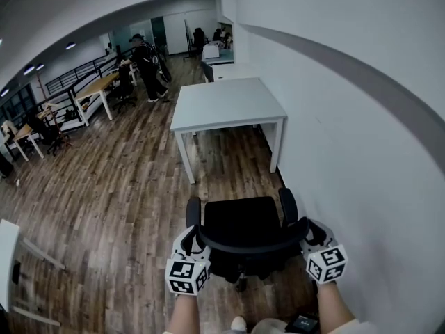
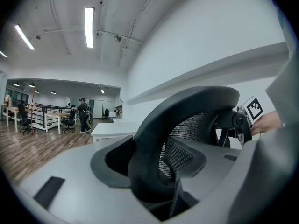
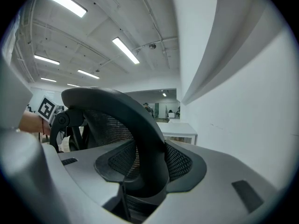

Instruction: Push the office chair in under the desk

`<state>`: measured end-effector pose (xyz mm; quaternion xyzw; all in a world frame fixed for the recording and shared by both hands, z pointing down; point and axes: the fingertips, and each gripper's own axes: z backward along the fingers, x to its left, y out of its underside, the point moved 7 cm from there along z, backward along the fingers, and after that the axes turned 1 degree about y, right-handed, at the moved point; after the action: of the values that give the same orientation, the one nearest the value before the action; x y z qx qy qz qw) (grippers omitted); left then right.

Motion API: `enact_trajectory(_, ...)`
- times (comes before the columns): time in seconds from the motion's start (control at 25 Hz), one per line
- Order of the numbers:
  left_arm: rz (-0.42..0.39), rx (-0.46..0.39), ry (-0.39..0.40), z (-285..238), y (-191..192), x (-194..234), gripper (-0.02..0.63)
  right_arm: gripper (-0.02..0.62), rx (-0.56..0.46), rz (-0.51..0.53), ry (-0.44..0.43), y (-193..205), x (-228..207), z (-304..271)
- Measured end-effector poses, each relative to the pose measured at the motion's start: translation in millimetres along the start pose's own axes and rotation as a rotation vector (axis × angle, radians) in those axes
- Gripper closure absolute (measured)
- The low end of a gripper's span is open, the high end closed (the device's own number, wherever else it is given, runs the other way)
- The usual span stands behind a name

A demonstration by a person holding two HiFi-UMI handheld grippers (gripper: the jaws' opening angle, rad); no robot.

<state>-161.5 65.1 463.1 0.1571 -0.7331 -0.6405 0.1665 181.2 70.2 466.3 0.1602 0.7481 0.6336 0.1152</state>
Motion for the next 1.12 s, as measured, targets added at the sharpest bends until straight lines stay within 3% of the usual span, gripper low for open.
enact_trajectory(1.12, -0.002, 0.019, -0.028, -89, -10, 16, 0.39, 0.387, -0.011, -0.003, -0.066, -7, -65, -82)
